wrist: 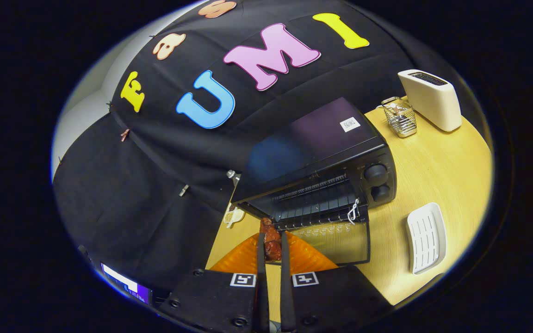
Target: Open the toaster oven, put the food inside, and close the toaster oven door.
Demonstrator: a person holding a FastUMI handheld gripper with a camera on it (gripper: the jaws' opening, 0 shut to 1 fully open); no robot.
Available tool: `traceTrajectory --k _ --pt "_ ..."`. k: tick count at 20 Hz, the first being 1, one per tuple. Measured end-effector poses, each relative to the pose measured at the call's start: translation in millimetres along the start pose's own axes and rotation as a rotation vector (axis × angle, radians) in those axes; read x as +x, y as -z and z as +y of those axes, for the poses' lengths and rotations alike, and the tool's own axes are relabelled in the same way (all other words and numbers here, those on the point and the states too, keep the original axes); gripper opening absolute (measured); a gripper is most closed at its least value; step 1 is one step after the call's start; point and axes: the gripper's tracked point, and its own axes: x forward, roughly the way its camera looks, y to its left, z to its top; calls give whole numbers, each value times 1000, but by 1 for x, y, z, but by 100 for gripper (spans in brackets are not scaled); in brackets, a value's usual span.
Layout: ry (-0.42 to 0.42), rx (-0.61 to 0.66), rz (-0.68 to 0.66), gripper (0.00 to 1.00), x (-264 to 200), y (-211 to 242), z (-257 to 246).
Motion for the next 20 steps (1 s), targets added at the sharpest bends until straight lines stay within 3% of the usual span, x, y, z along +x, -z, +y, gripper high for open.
traceTrajectory --k 14,18,20 --pt "111 255 -150 14 132 -16 -44" --pt "132 263 -167 14 148 -19 -52" --pt "181 218 -168 17 146 -19 -62"
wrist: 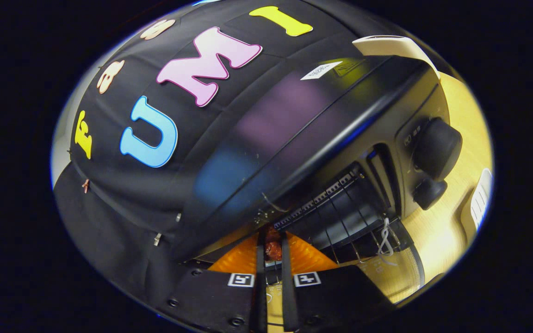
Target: Open the toaster oven, put the food inside, and close the toaster oven door.
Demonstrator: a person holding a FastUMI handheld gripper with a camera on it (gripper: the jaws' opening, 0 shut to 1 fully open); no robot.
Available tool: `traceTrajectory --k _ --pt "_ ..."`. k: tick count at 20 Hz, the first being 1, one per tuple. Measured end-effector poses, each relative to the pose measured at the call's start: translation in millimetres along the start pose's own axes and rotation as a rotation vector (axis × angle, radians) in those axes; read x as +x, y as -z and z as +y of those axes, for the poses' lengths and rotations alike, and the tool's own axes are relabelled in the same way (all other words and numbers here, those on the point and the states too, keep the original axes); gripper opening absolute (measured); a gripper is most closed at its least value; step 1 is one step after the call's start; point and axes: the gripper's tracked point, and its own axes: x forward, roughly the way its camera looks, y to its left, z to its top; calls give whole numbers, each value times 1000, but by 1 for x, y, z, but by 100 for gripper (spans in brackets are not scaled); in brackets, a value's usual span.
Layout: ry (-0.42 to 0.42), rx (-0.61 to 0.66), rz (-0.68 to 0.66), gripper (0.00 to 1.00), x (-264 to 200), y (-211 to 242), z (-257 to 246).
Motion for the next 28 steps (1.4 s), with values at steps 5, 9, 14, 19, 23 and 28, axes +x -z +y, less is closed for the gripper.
traceTrajectory --k 5,9,14,19,23,28 --pt "115 -117 -45 54 -7 -11 -27" --pt "171 -172 -71 97 -21 -22 -37" --pt "214 -235 -109 98 -51 -33 -44" --pt "200 -249 -131 98 -81 -42 -40" --pt "177 -274 -125 98 -103 -44 -42" --pt "141 -279 -137 98 -137 -54 -34"
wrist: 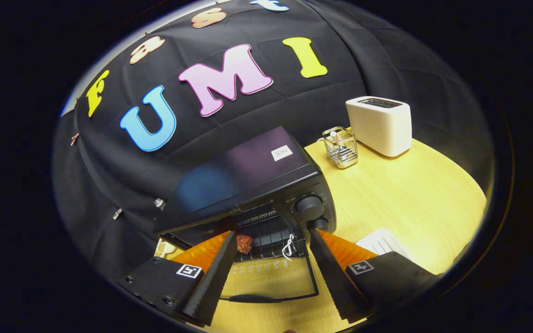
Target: Open the toaster oven, put the food inside, and close the toaster oven door.
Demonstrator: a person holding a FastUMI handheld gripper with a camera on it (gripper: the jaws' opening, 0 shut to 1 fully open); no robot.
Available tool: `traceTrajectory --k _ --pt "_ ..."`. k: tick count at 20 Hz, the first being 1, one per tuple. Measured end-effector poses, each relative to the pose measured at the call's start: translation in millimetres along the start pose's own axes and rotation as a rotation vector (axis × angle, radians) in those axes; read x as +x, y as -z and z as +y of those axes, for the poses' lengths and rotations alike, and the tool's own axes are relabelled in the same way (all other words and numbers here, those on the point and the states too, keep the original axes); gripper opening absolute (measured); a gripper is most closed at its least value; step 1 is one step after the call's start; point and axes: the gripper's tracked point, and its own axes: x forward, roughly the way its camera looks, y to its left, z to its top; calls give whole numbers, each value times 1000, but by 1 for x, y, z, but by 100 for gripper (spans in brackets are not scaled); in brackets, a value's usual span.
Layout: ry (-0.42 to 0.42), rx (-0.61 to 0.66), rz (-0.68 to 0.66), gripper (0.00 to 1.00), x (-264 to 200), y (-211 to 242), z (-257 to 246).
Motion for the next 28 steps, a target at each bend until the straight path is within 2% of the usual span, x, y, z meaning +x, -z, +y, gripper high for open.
traceTrajectory --k 5,7,11,21,28 --pt "-64 -94 -64 98 -43 -32 18" --pt "-90 -138 -66 98 -59 -31 28" --pt "-108 -233 36 98 -77 11 43" --pt "-42 -327 401 98 -78 150 31" --pt "20 -304 506 98 -54 194 24"
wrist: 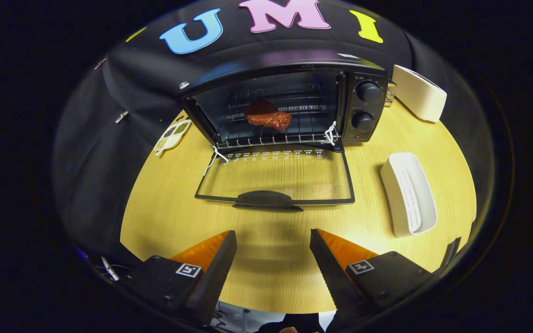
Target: Open the toaster oven, put the food inside, and close the toaster oven door.
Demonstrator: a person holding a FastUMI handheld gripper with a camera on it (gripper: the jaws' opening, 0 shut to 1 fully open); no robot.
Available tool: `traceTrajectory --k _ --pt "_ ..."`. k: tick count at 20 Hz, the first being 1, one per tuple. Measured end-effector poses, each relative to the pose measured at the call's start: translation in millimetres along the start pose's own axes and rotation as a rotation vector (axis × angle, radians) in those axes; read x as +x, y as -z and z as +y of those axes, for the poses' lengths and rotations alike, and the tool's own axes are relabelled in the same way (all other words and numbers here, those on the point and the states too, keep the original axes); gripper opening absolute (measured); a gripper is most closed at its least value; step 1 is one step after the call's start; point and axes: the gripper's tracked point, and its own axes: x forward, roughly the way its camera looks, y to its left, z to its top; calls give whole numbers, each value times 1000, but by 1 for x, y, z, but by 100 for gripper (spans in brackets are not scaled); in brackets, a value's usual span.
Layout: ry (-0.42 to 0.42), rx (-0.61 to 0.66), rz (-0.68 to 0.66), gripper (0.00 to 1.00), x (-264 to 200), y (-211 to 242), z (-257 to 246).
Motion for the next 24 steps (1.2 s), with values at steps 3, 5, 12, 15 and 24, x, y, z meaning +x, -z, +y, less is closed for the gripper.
traceTrajectory --k 3,5,12,15,24 --pt "27 37 21 99 12 4 -2" --pt "54 40 29 99 21 6 -7" --pt "107 41 65 99 46 13 -12" --pt "130 55 76 99 62 12 -10" --pt "195 28 21 99 65 -5 -9"
